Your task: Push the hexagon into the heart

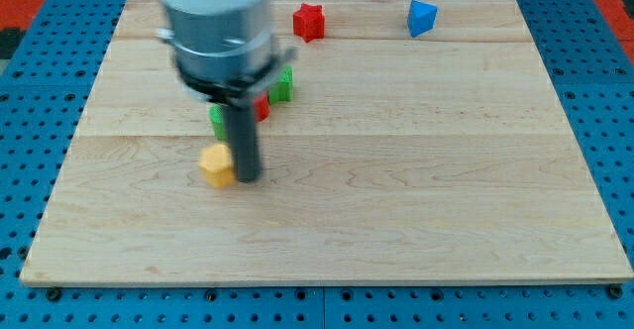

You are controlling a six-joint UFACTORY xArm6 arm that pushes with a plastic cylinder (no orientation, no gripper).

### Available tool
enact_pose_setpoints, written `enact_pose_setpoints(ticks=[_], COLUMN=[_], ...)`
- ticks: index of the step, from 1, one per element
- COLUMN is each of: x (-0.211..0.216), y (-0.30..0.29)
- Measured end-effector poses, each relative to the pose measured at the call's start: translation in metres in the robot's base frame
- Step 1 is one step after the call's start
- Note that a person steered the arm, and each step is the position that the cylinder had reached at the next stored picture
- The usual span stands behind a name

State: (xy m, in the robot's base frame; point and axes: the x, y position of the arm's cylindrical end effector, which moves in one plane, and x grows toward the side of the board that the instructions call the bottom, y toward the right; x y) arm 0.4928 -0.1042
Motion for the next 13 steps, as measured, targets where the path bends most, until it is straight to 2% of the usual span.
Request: enact_pose_setpoints(ticks=[2, 3, 5, 7, 8, 9, 10, 11, 12, 13], x=[-0.014, 0.021, -0.065, -0.065, -0.078, -0.077, -0.078, -0.102, -0.12, -0.126], y=[-0.077, -0.092, -0.104, -0.179, -0.154, -0.067, -0.058, -0.132, -0.178, -0.112])
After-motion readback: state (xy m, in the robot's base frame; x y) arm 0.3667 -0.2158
